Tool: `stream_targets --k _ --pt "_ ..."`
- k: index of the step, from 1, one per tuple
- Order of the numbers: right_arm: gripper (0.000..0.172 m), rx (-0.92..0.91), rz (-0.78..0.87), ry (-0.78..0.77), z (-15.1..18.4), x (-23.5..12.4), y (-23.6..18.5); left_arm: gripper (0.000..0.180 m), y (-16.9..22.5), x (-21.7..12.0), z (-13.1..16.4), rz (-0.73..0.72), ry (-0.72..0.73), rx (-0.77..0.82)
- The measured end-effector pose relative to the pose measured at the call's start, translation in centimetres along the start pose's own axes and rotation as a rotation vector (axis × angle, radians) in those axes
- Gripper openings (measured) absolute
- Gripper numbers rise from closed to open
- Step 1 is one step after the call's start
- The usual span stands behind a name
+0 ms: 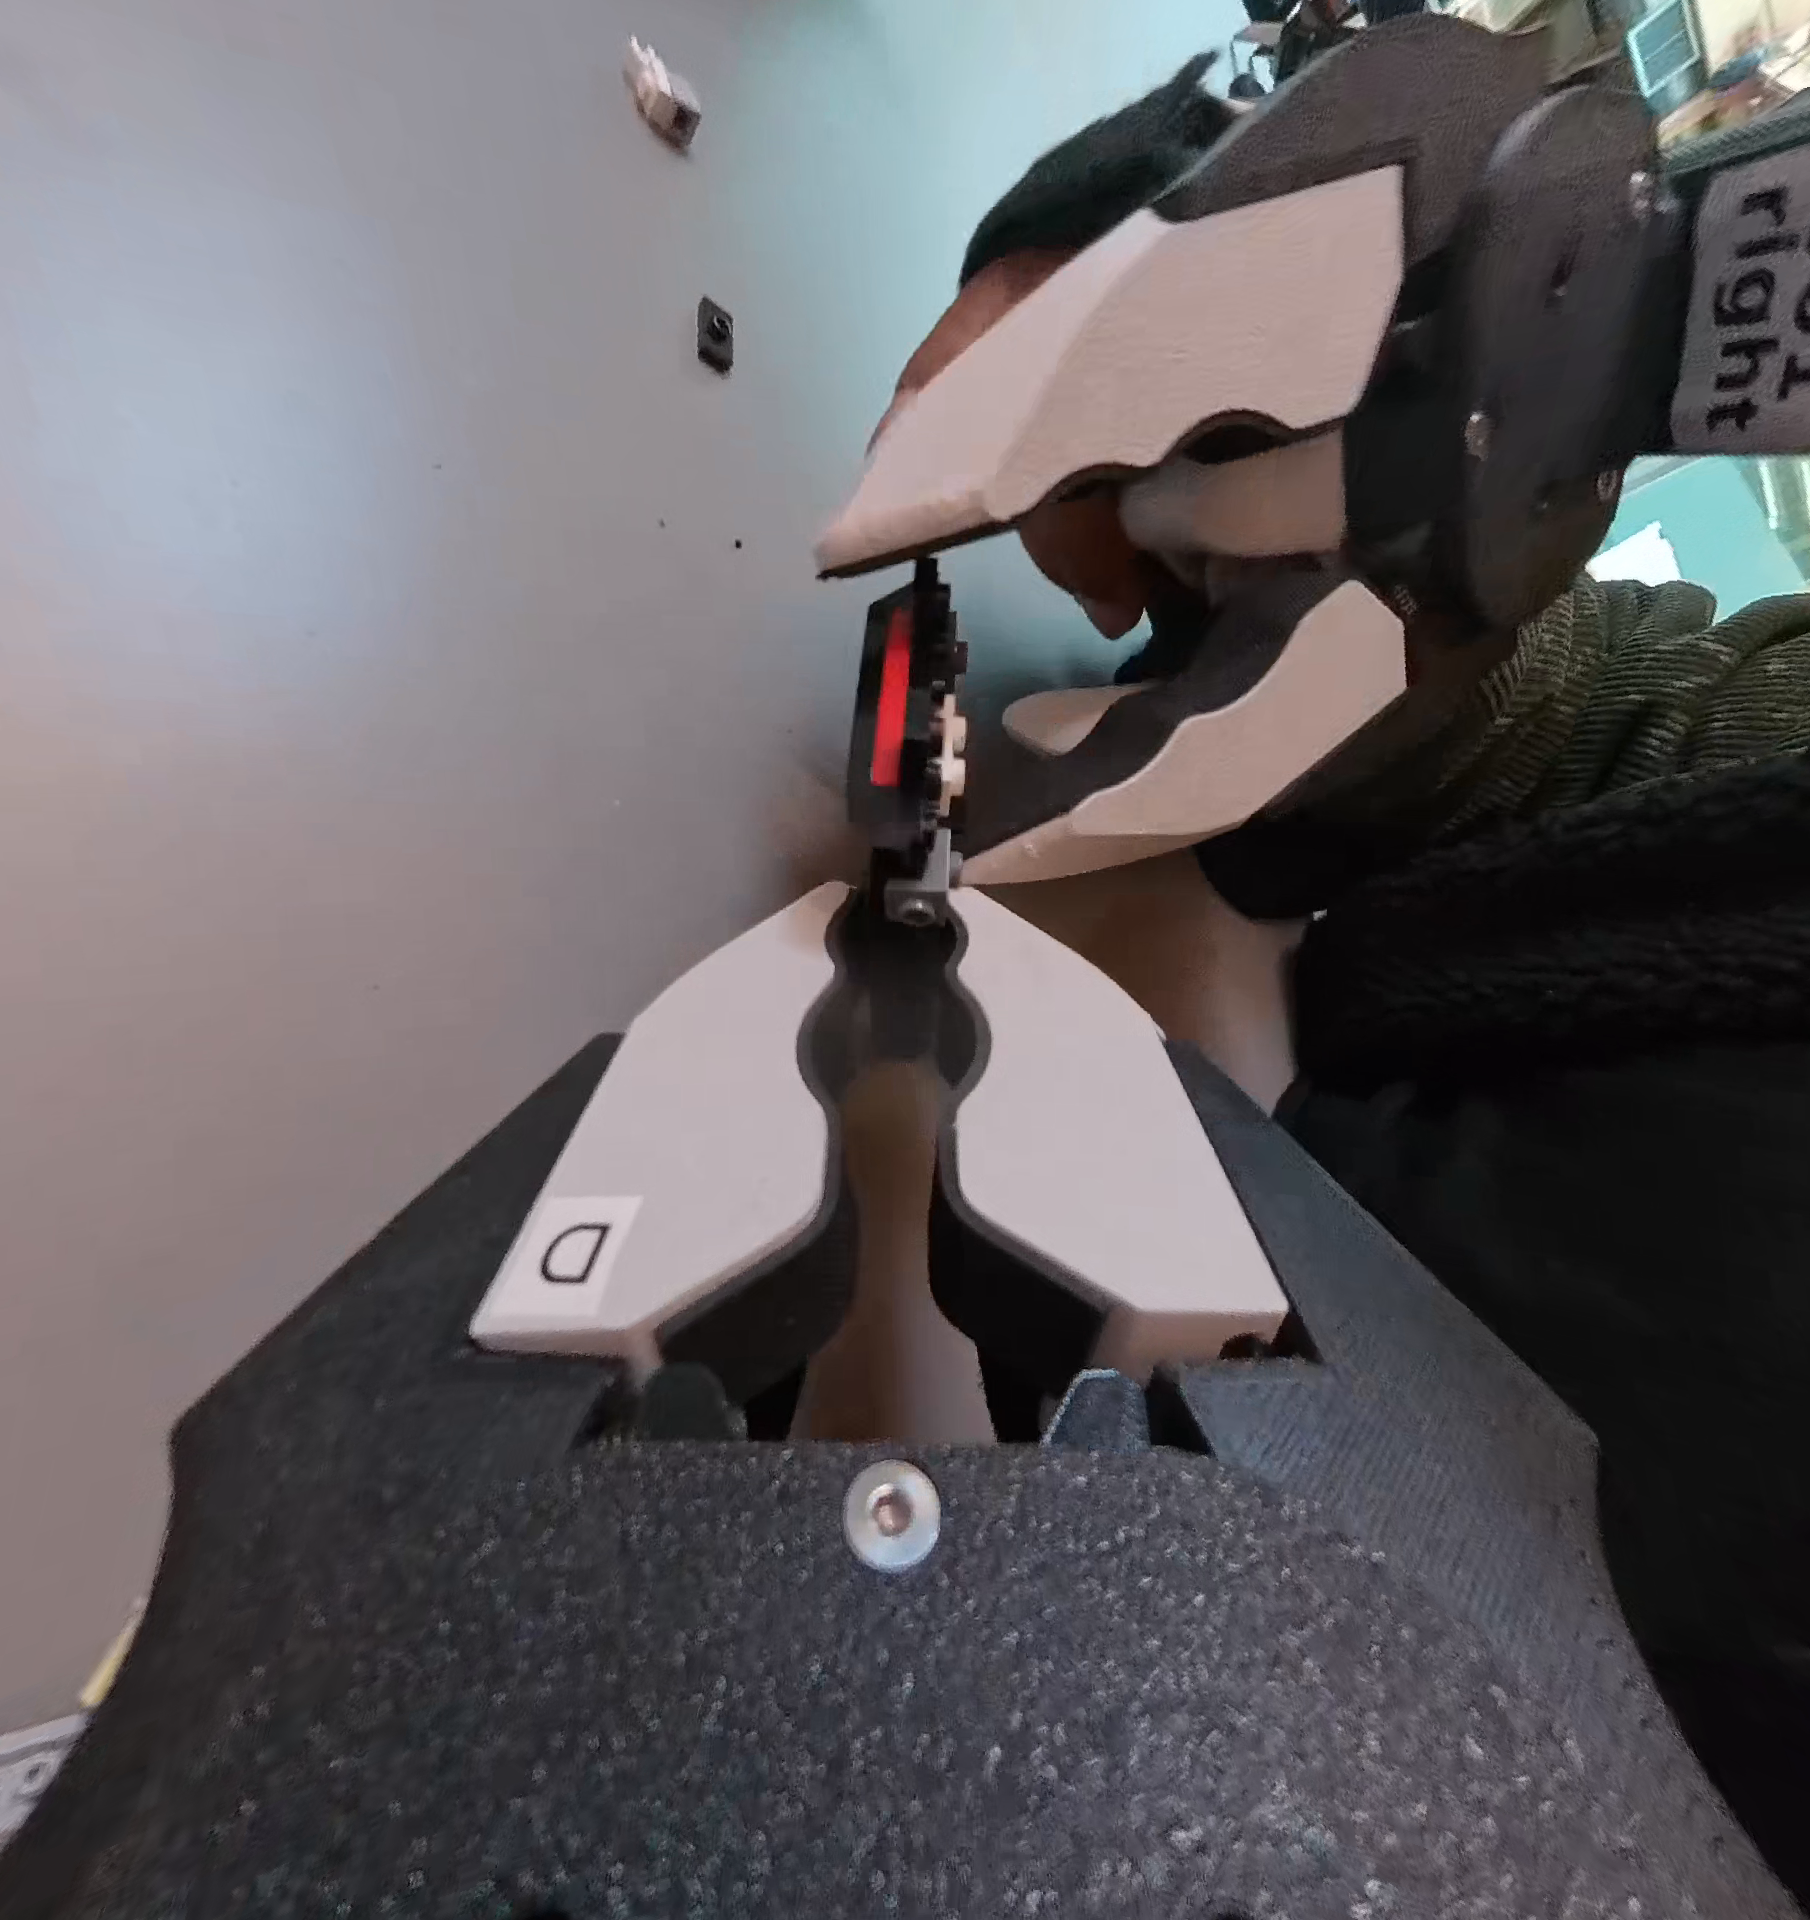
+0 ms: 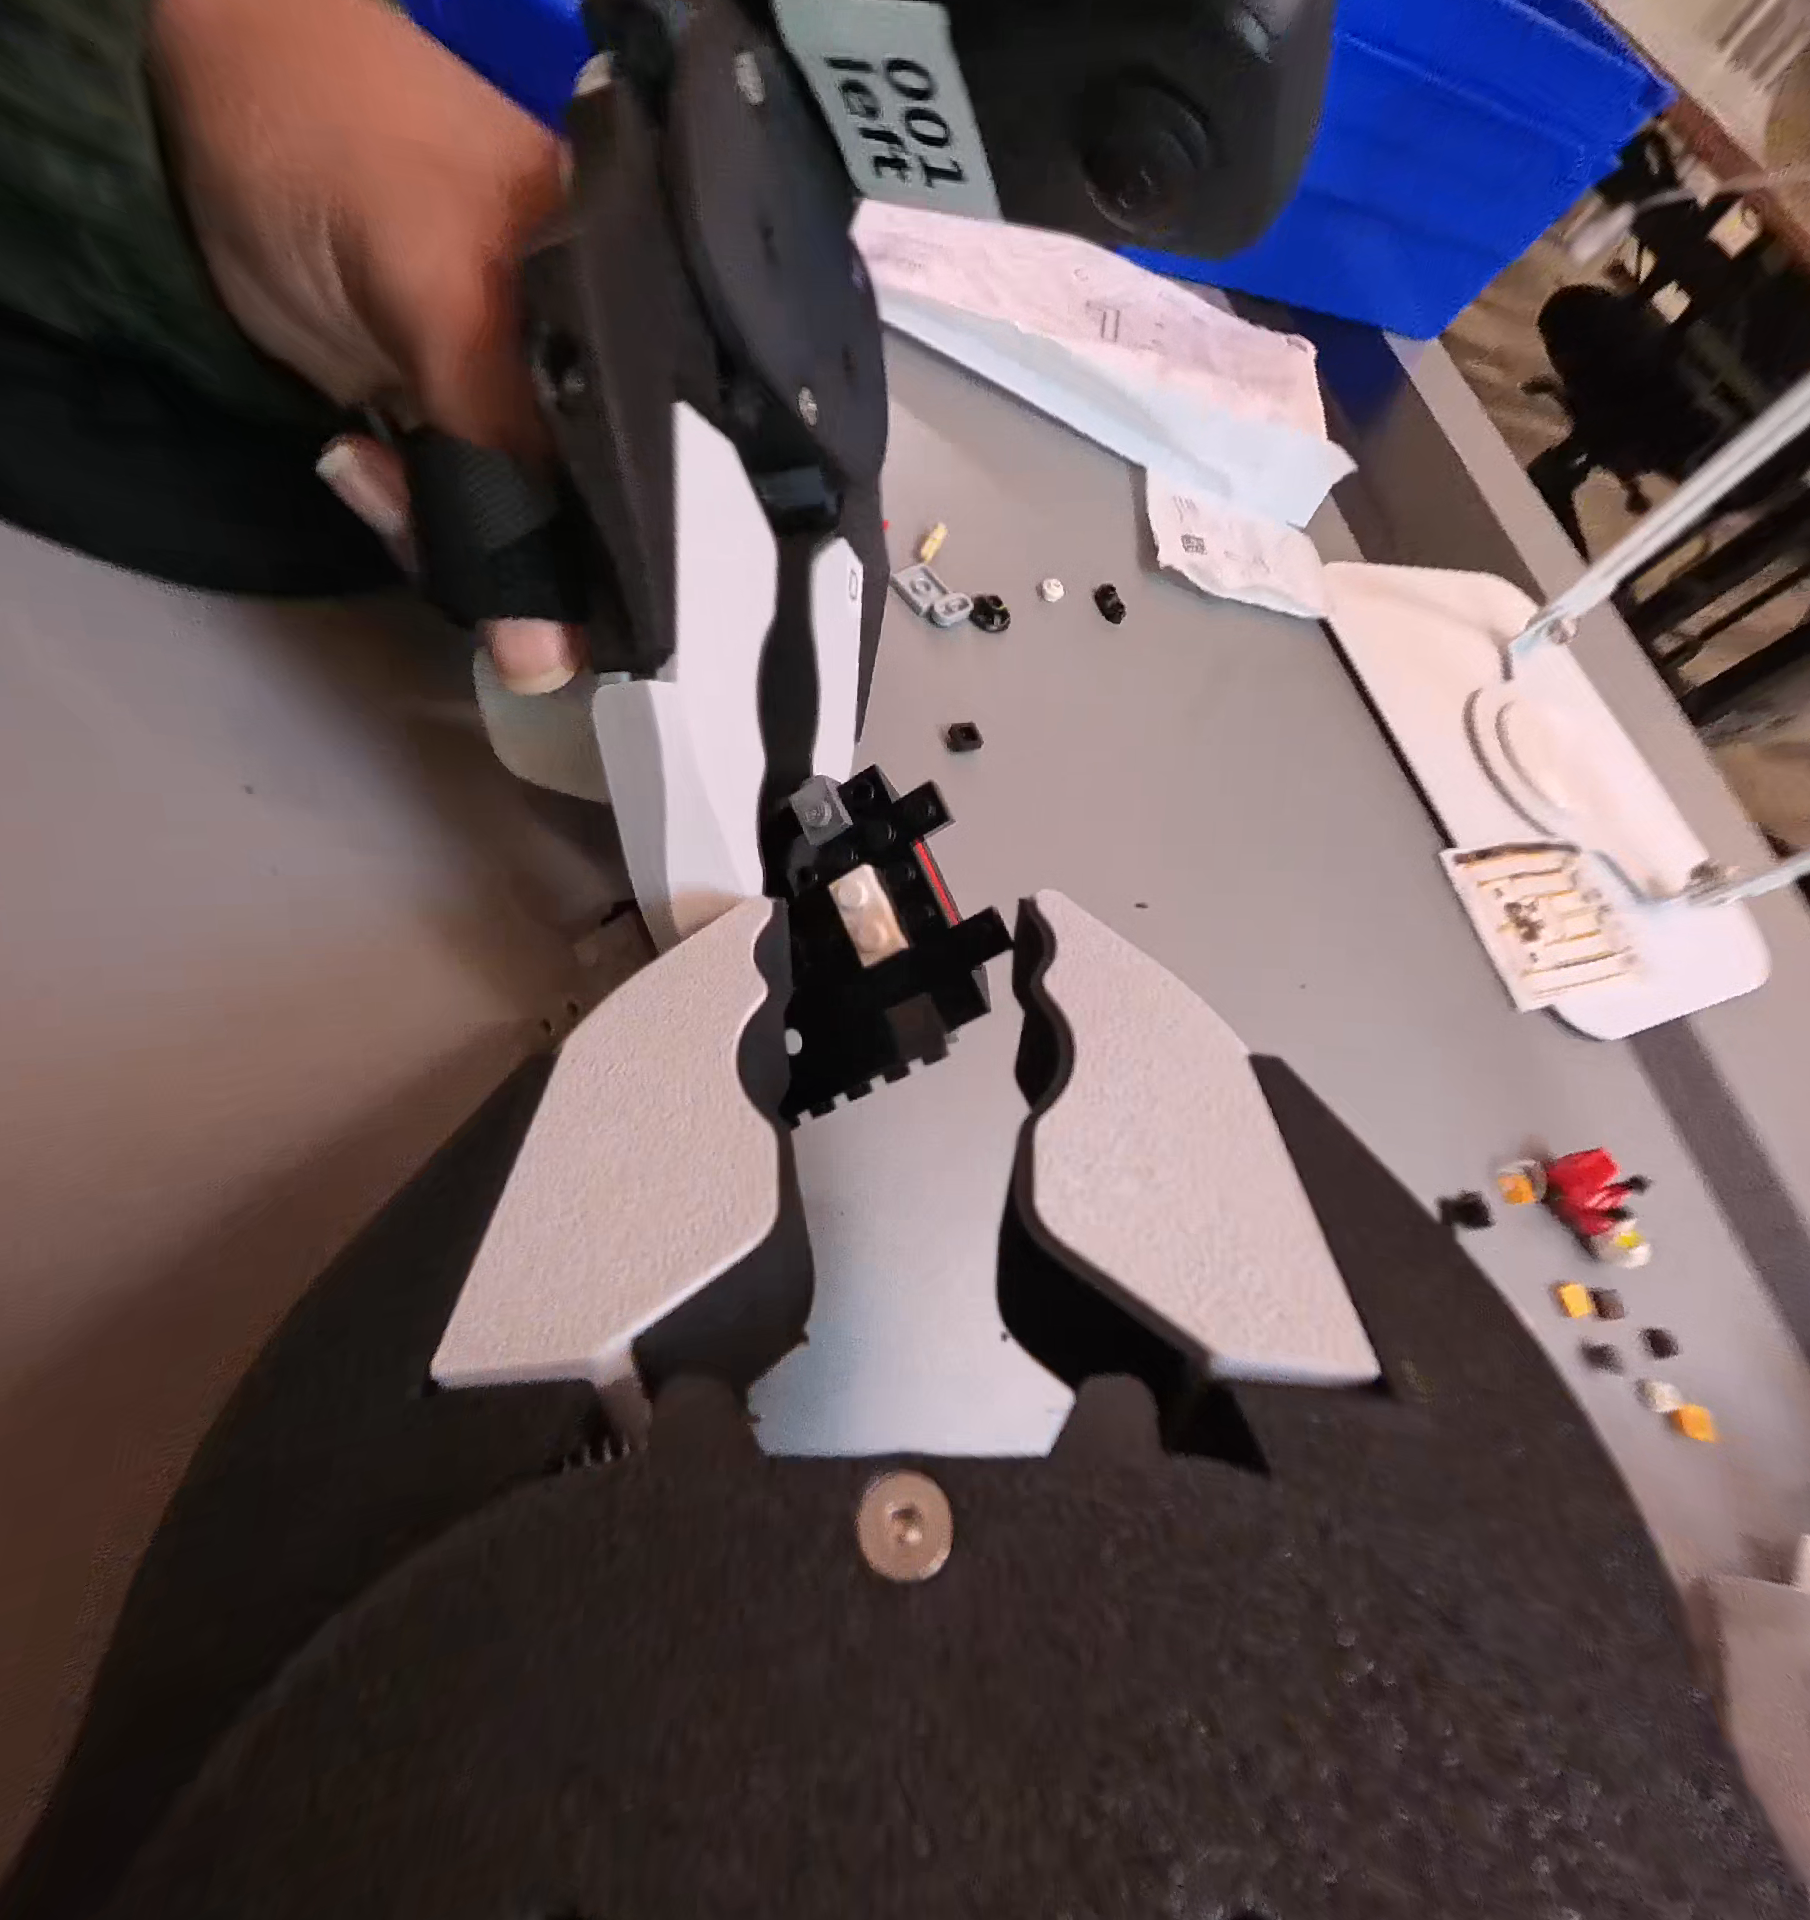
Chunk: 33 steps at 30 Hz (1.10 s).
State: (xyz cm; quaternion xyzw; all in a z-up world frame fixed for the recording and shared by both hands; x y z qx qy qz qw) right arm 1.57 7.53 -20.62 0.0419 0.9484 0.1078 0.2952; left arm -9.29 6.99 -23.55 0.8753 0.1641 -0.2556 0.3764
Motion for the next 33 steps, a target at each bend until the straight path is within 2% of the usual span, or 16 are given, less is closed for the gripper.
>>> stream_targets --k 3,4,6,9,13,22,26,33 --pt "0.036 -0.121 0.009 -0.030 -0.4 -0.2 -0.3 0.011 0.1 0.0 0.1 0.041 -0.024 -0.039" --pt "0.027 -0.155 0.014 -0.034 -0.6 -0.3 -0.4 0.011 0.0 0.1 0.2 0.042 -0.043 -0.043" --pt "0.024 -0.216 0.023 -0.036 -1.0 -0.8 -0.4 0.010 -0.1 0.2 0.3 0.060 -0.061 -0.059" --pt "0.021 -0.217 -0.080 -0.105 -0.6 -0.4 -0.5 0.010 0.2 0.2 0.4 0.074 -0.070 -0.044" --pt "0.016 -0.253 -0.135 -0.121 -0.4 0.2 -0.5 0.011 0.1 0.3 0.6 0.063 -0.084 -0.037" --pt "0.014 -0.183 -0.219 -0.051 0.8 0.7 -0.3 0.015 0.3 0.5 1.0 0.023 -0.133 0.082" --pt "0.006 -0.125 -0.211 0.032 1.3 0.9 -0.3 0.015 -0.1 0.5 0.9 0.014 -0.130 0.077" --pt "0.006 -0.054 -0.202 0.079 2.0 1.1 0.0 0.016 -0.4 0.6 0.8 0.011 -0.124 0.061"
Point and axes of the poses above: each gripper's, where its closed fingertips meet, x out along the fingers, z out of its underside, y = z × x across the jaws, the point moved 7 cm from there along -x, back along the fingers, and after that the axes turned 11 degrees about -z, right-handed, at the moved point
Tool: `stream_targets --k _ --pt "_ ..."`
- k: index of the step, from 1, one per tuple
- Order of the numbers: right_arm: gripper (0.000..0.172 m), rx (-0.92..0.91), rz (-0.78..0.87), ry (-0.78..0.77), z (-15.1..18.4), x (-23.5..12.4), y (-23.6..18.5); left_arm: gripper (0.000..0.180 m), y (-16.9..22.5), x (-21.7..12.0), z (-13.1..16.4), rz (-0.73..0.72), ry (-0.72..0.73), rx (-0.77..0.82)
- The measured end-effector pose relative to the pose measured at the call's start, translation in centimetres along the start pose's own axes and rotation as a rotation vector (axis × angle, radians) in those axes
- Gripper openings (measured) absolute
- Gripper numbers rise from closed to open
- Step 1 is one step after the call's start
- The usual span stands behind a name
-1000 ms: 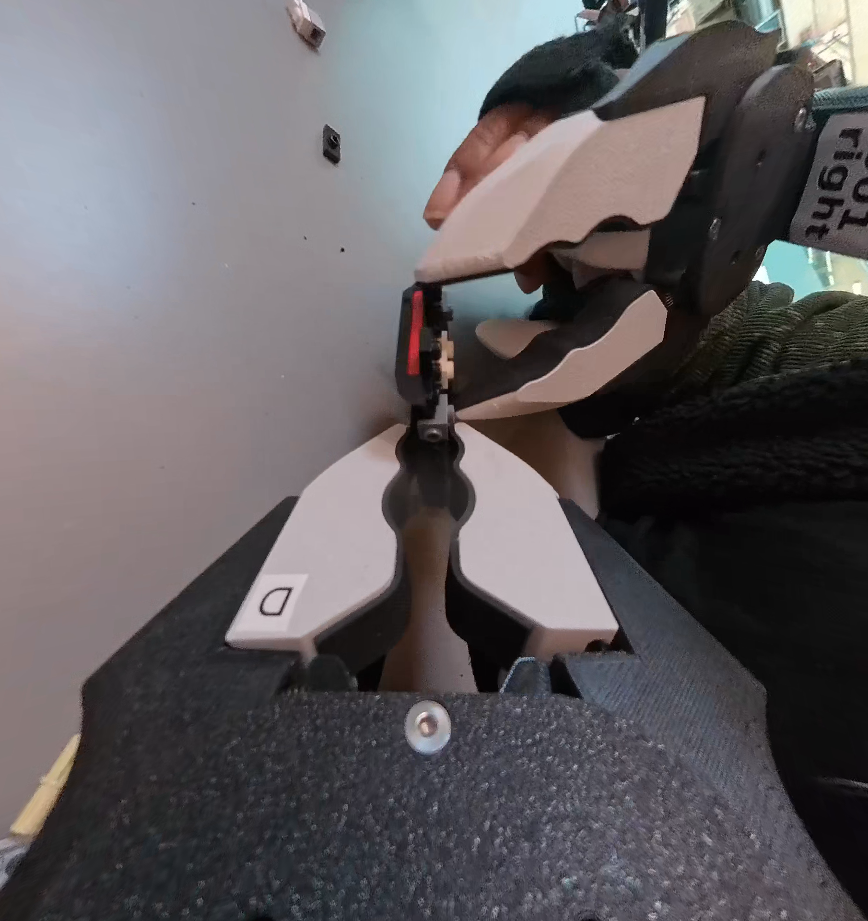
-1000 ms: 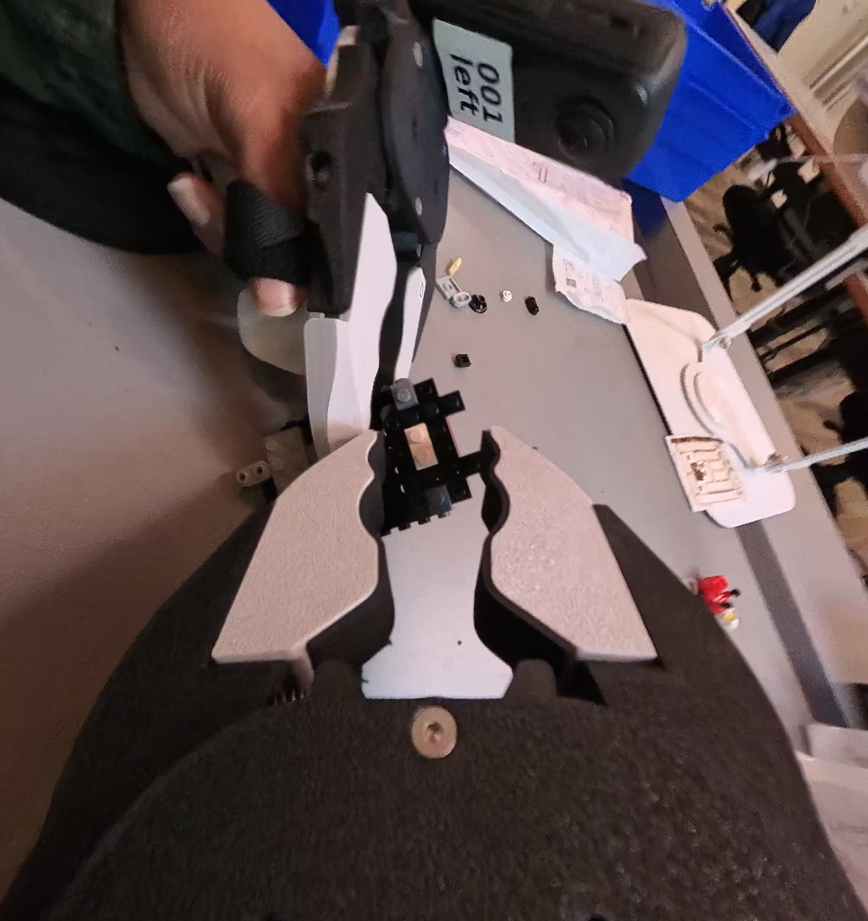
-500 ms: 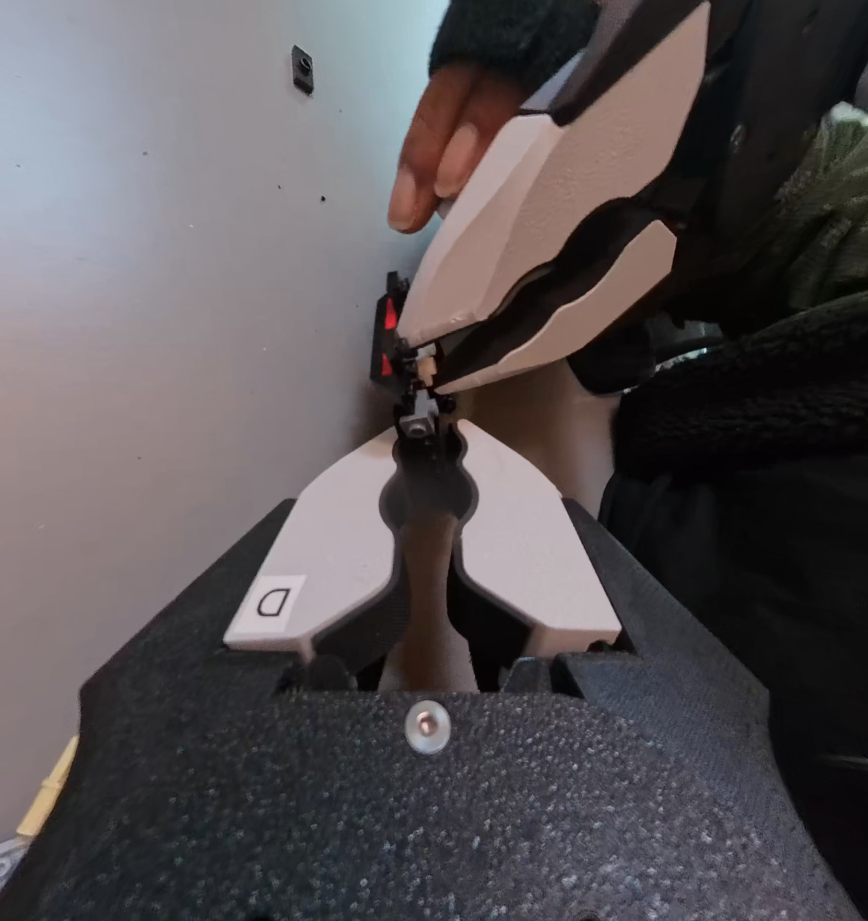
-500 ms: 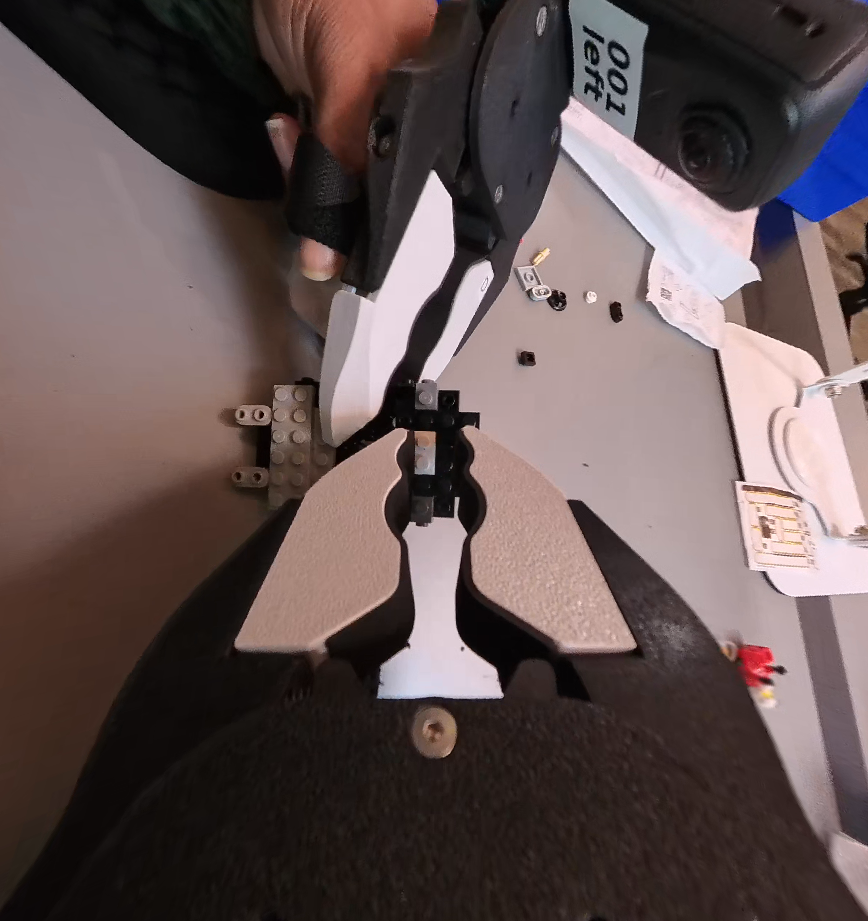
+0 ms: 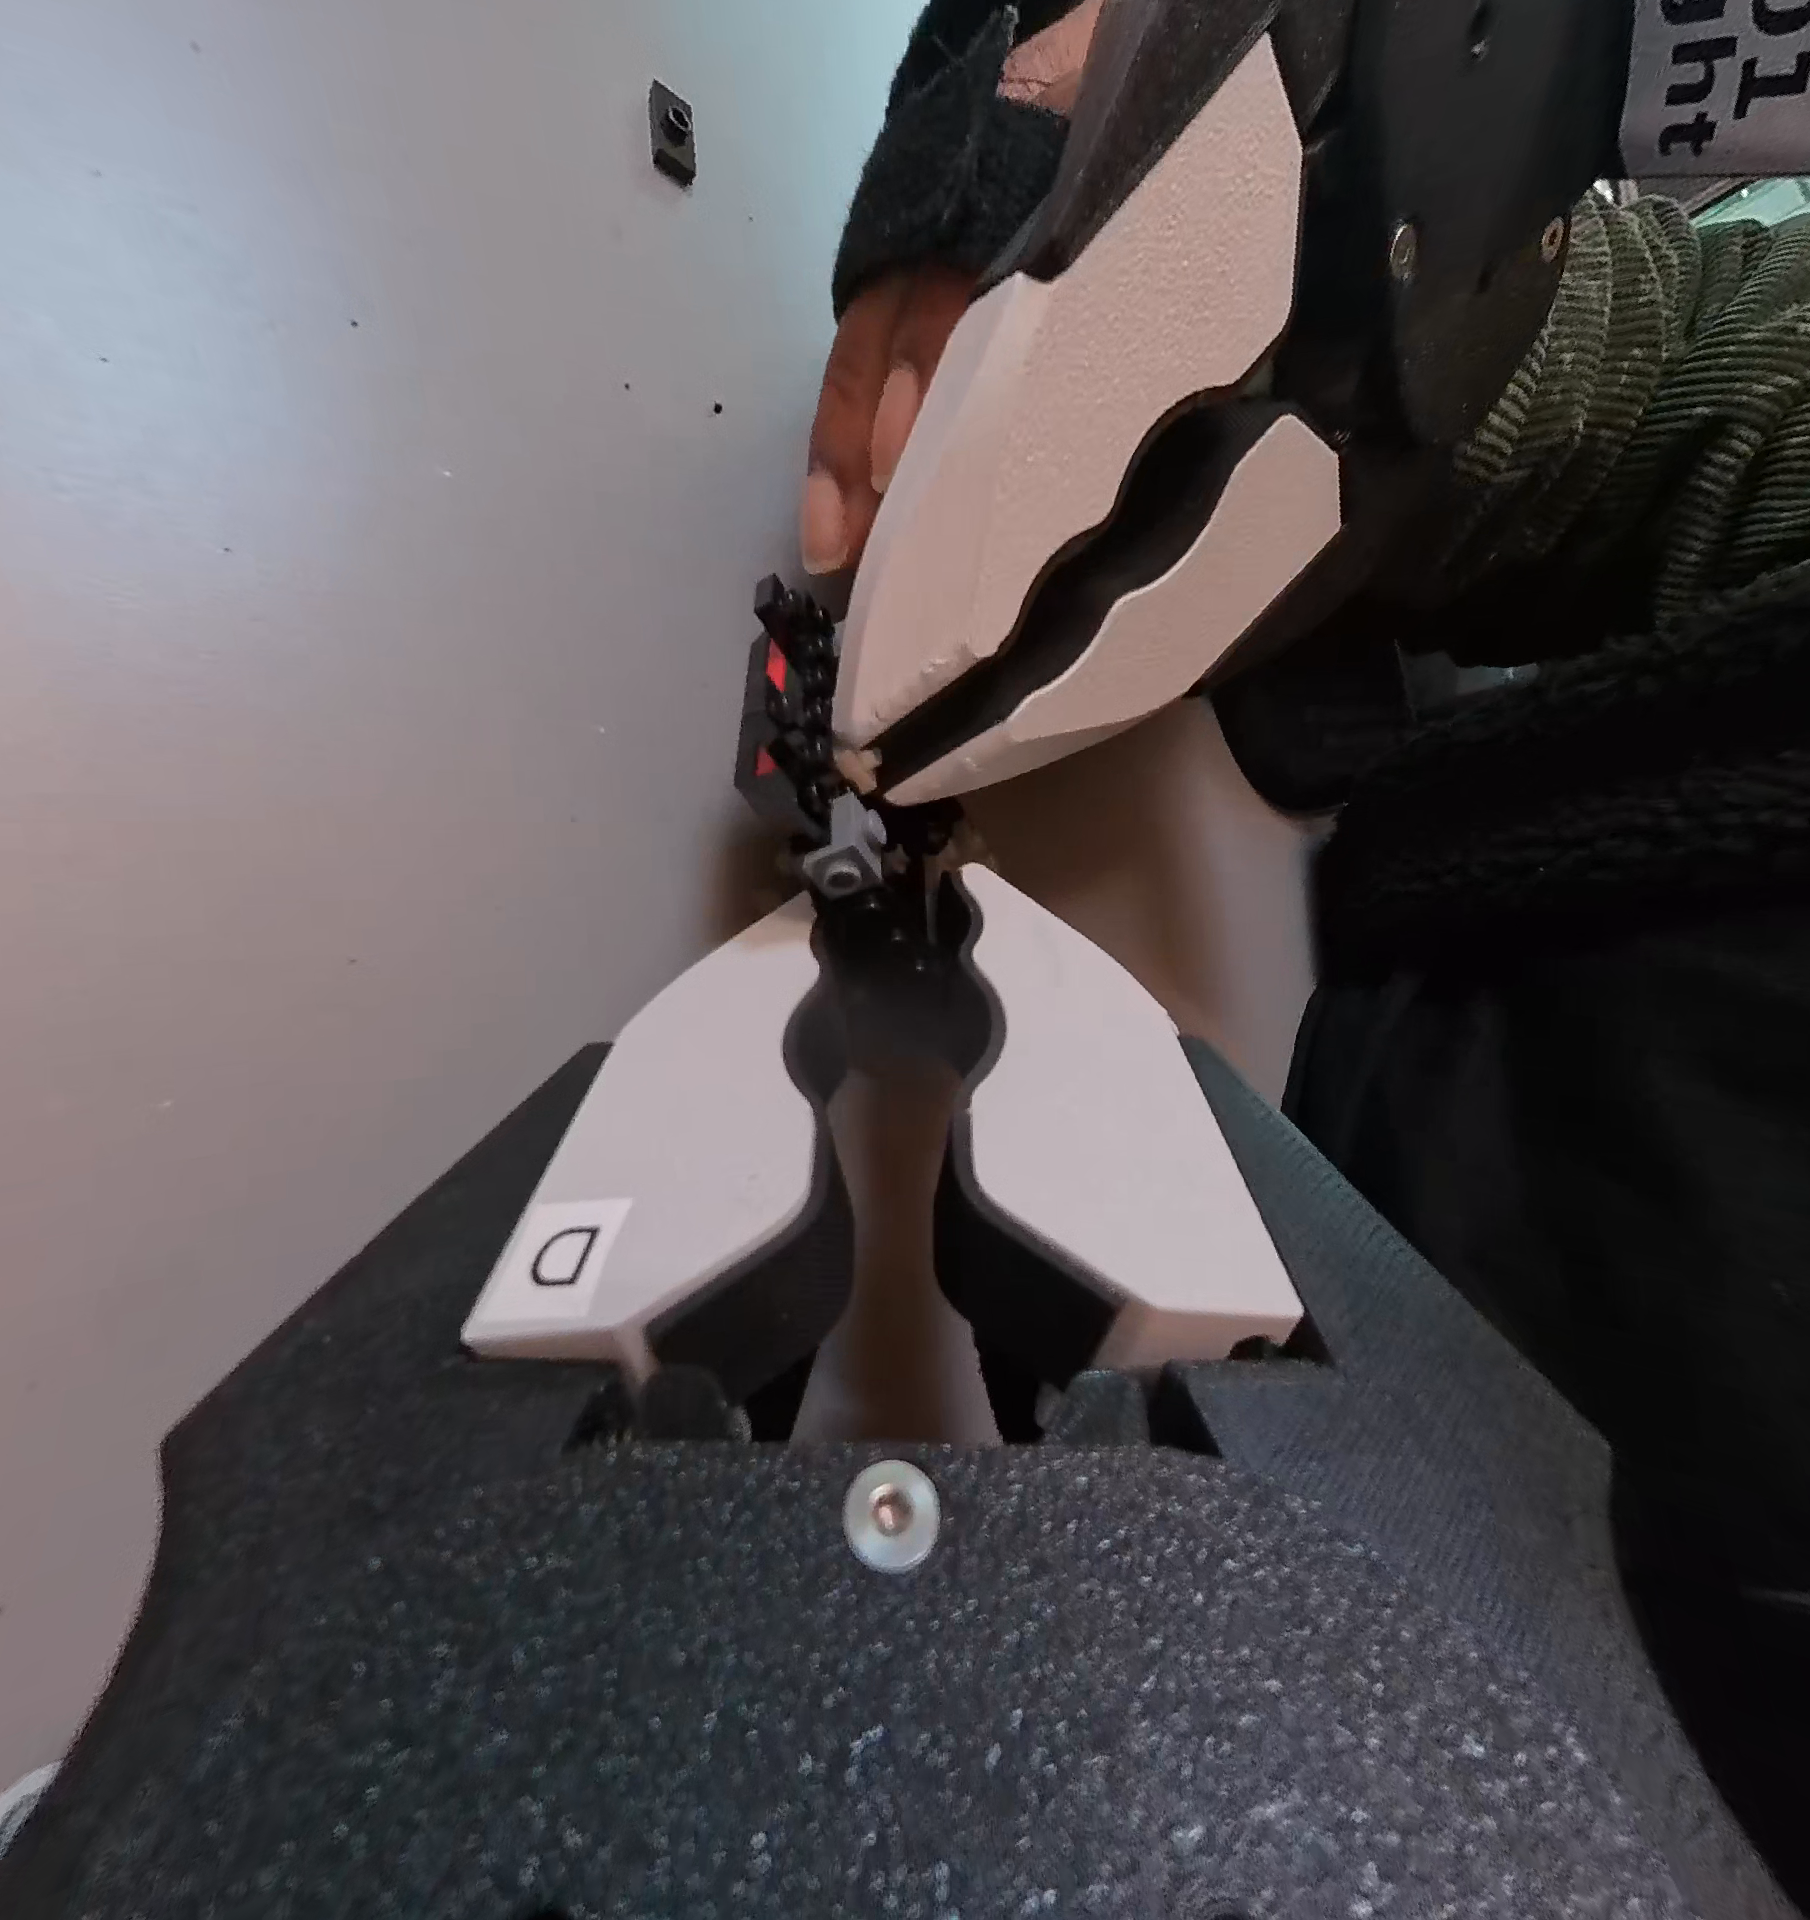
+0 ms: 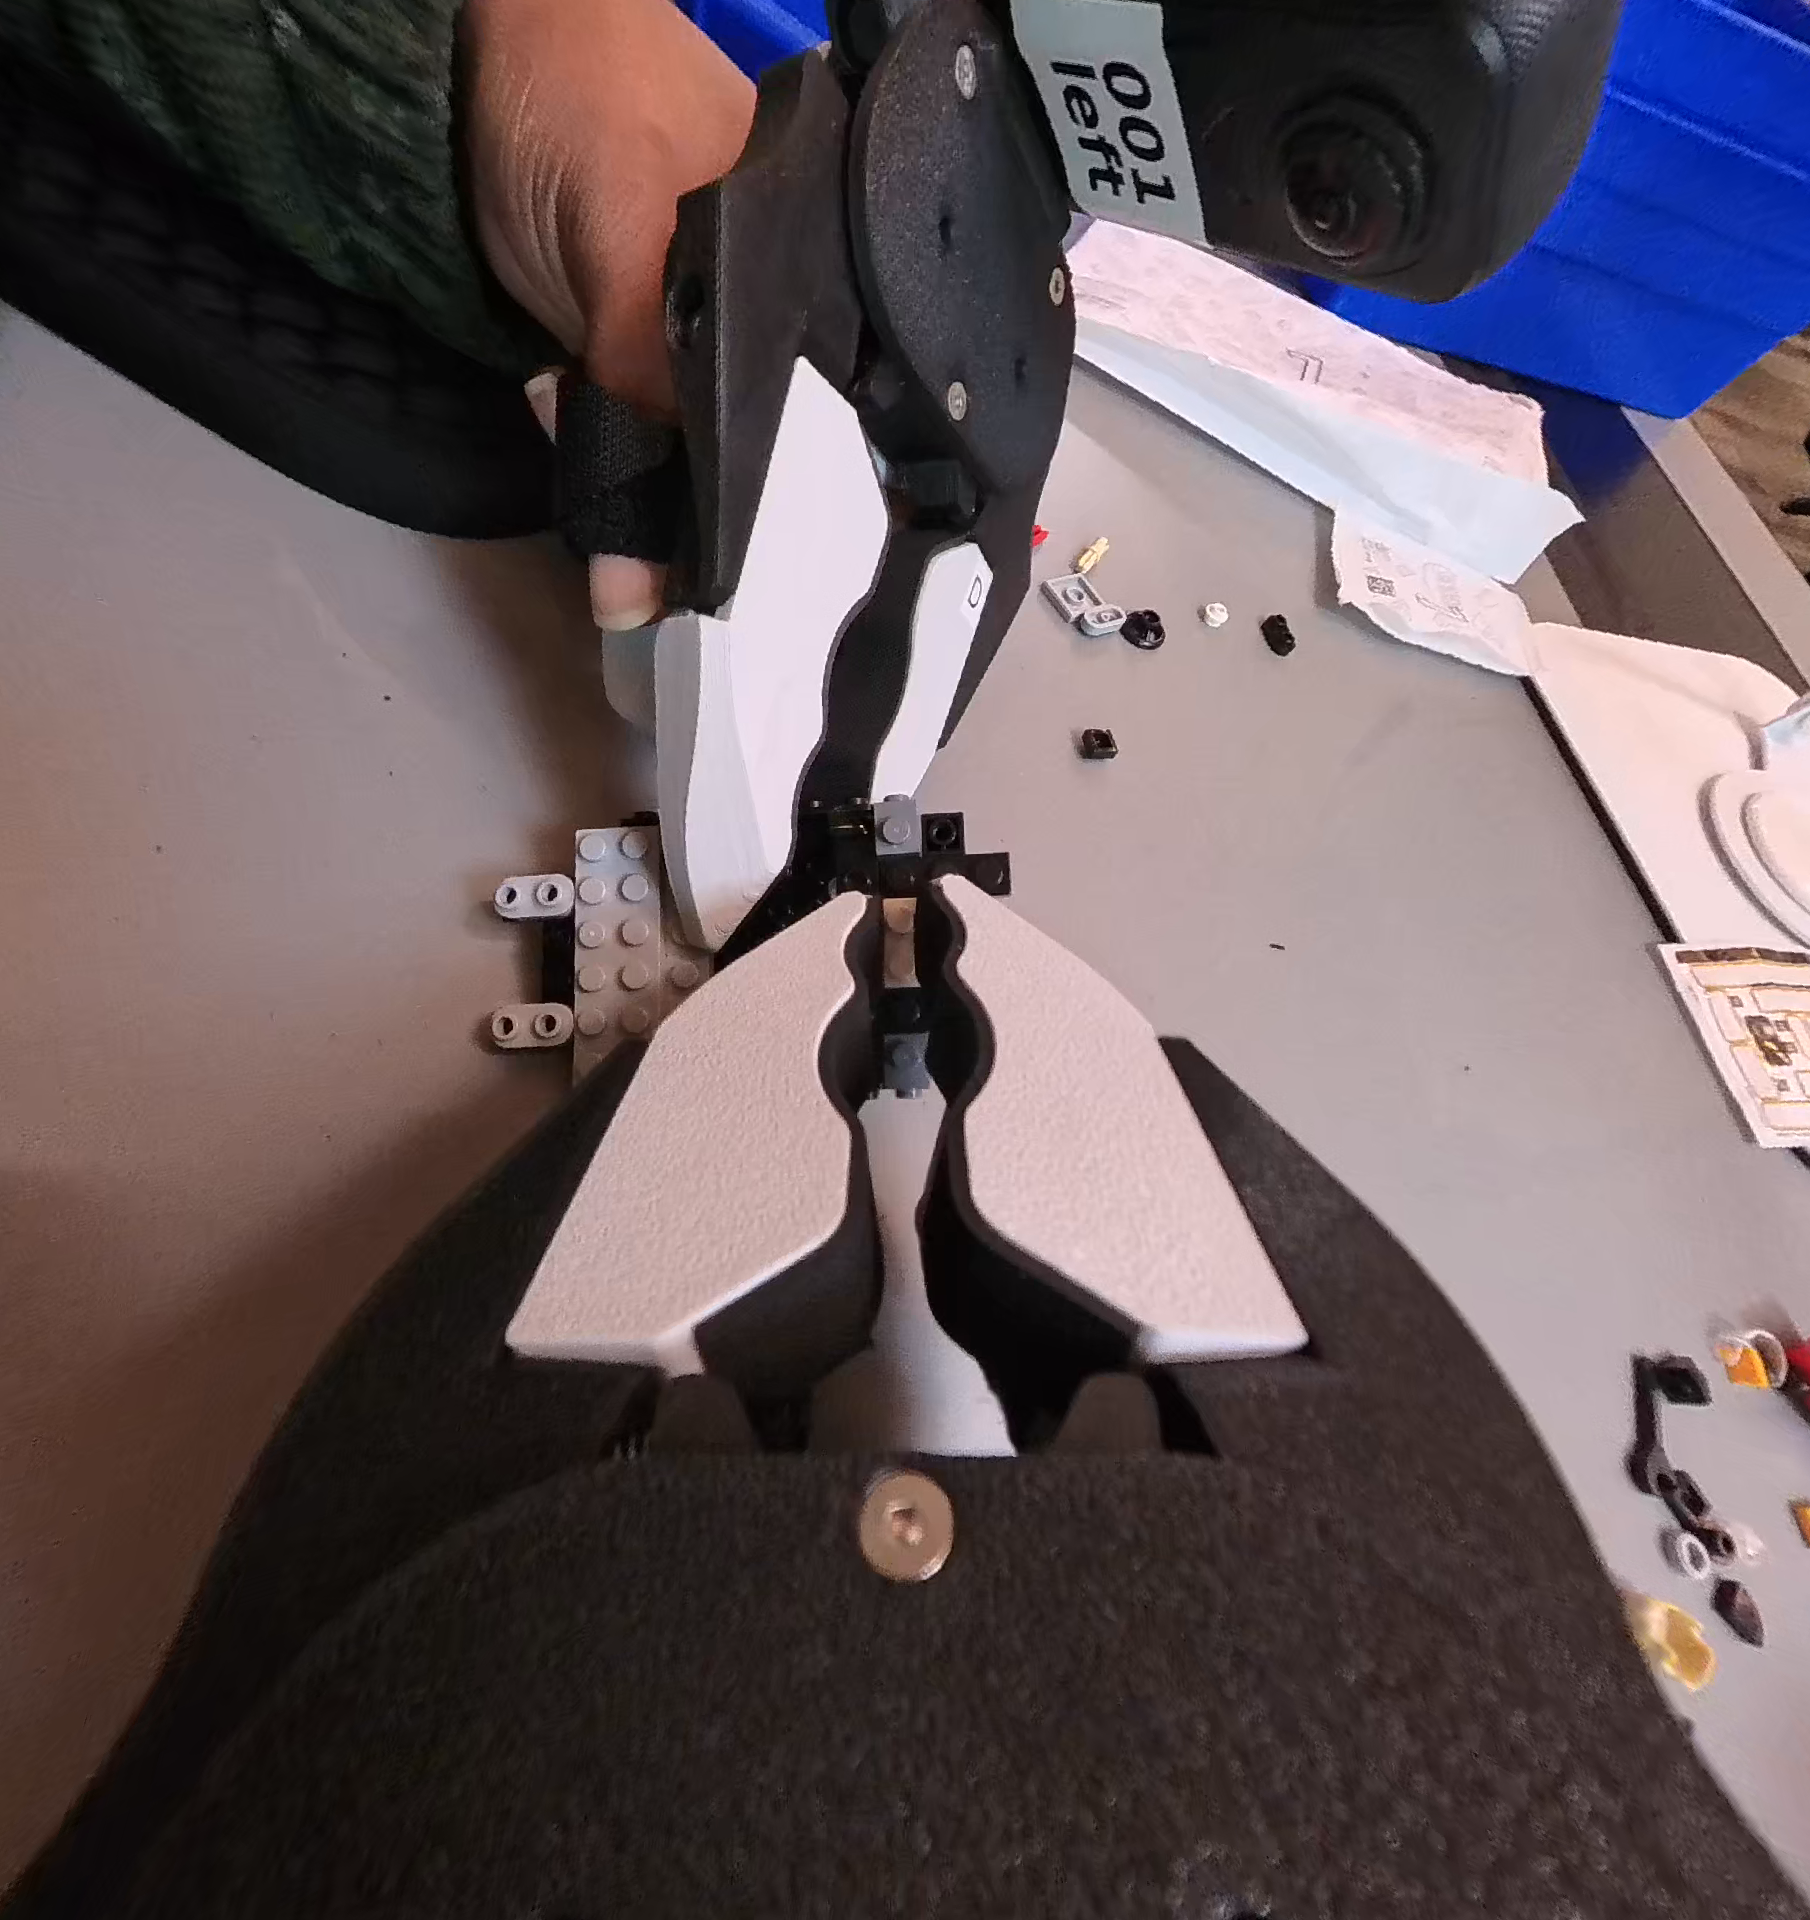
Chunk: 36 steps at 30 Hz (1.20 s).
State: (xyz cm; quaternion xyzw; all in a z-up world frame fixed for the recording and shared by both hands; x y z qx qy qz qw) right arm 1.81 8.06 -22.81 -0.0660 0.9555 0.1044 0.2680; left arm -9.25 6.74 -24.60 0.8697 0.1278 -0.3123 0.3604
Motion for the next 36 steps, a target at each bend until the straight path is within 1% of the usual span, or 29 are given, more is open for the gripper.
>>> stream_targets --k 5,6,11,12,14,15,16,18,19,20,22,24,30,33,36 --pt "0.005 0.040 0.052 0.025 0.1 -0.1 0.4 0.016 -0.4 -0.1 -0.3 -0.024 0.037 -0.019" --pt "0.000 0.057 0.057 0.044 -0.1 -0.1 0.4 0.015 -0.4 -0.2 -0.4 -0.029 0.055 -0.027" --pt "0.000 0.109 0.101 0.065 -0.3 -0.4 0.9 0.014 -0.8 -0.7 -0.8 -0.060 0.088 -0.029" --pt "0.000 0.113 0.132 0.060 -0.2 -0.7 1.2 0.013 -1.0 -1.0 -0.8 -0.068 0.098 -0.033" --pt "0.000 0.170 0.248 0.094 0.2 -2.8 2.9 0.012 -0.5 -0.9 -0.1 0.000 0.071 -0.036" --pt "0.000 0.174 0.239 0.123 -0.1 -3.5 3.0 0.012 -0.4 -0.8 0.0 0.000 0.075 -0.038" --pt "0.000 0.135 0.202 0.136 -0.6 -3.4 2.4 0.012 -0.4 -0.9 -0.2 -0.008 0.082 -0.043" --pt "0.000 0.086 0.141 0.112 -1.3 -2.5 1.1 0.012 -0.7 -0.9 -0.3 0.009 0.078 -0.064" --pt "0.003 0.044 0.122 0.077 -1.4 -2.0 0.7 0.012 -0.7 -0.8 -0.3 0.015 0.078 -0.071" --pt "0.017 0.009 0.110 0.025 -1.3 -1.6 0.4 0.012 -0.6 -0.8 -0.3 0.020 0.073 -0.071" --pt "0.021 -0.017 0.067 -0.022 -1.4 -0.8 0.1 0.012 -0.4 -0.6 -0.3 0.032 0.060 -0.069" --pt "0.021 -0.039 0.062 -0.047 -1.5 -0.5 0.1 0.012 -0.3 -0.5 -0.2 0.036 0.049 -0.069" --pt "0.014 -0.068 0.027 -0.114 -1.3 -0.2 -0.1 0.013 0.0 -0.2 0.1 0.032 0.007 -0.032" --pt "0.012 -0.067 0.004 -0.117 -1.0 0.0 -0.4 0.015 0.2 -0.1 0.2 0.020 -0.005 -0.006" --pt "0.008 -0.068 0.035 -0.084 -0.8 0.2 -0.6 0.015 0.1 -0.1 0.3 0.017 -0.012 -0.004"
Point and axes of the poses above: each gripper's, where its closed fingertips meet, x out along the fingers, z out of its underside, y = z × x across the jaws, the point moved 7 cm from there along -x, back along the fingers, and after that the axes turned 11 degrees about -z, right-handed, at the moved point
